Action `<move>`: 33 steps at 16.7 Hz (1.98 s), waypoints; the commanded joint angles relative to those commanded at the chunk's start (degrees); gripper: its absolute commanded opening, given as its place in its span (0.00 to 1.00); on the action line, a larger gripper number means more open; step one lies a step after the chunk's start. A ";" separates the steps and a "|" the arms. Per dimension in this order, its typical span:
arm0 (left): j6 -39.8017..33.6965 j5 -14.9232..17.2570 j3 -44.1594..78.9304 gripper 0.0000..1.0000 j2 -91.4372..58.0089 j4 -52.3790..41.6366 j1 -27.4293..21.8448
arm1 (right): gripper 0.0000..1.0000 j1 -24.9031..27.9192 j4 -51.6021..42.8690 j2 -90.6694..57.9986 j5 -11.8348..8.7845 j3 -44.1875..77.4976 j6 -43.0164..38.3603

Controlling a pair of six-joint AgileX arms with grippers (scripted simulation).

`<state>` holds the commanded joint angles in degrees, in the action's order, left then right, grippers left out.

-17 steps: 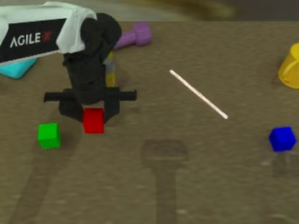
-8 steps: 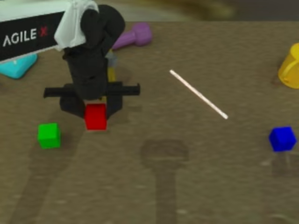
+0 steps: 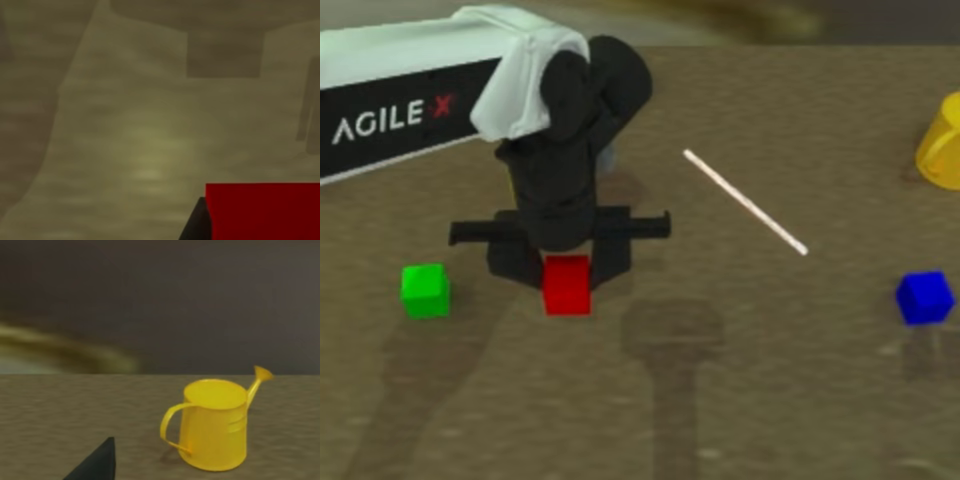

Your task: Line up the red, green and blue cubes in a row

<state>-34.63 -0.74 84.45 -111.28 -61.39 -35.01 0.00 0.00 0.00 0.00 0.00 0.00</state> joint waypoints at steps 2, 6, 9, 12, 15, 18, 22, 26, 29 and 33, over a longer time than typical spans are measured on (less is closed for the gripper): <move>0.00 0.00 0.00 0.00 0.00 0.00 0.00 | 1.00 0.00 0.00 0.00 0.00 0.00 0.00; 0.15 0.02 -1.42 0.00 -0.89 2.42 0.24 | 1.00 0.00 0.00 0.00 0.00 0.00 0.00; 0.00 0.04 -5.47 0.00 -2.84 8.39 0.20 | 1.00 0.00 0.00 0.00 0.00 0.00 0.00; 0.00 0.04 -9.08 0.00 -4.62 13.83 -0.02 | 1.00 0.00 0.00 0.00 0.00 0.00 0.00; 0.00 0.03 -9.73 0.00 -4.98 14.71 -0.08 | 1.00 0.00 0.00 0.00 0.00 0.00 0.00; 0.00 0.03 -9.73 0.08 -4.98 14.71 -0.08 | 1.00 0.00 0.00 0.00 0.00 0.00 0.00; 0.00 0.03 -9.73 0.38 -4.98 14.71 -0.08 | 1.00 0.00 0.00 0.00 0.00 0.00 0.00; 0.00 0.03 -9.73 0.68 -4.98 14.71 -0.08 | 1.00 0.00 0.00 0.00 0.00 0.00 0.00; 0.00 0.03 -9.73 0.90 -4.98 14.71 -0.08 | 1.00 0.00 0.00 0.00 0.00 0.00 0.00; 0.00 0.03 -9.73 1.00 -4.98 14.71 -0.08 | 1.00 0.00 0.00 0.00 0.00 0.00 0.00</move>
<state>-34.63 -0.71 74.72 -116.26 -46.68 -35.08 0.00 0.00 0.00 0.00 0.00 0.00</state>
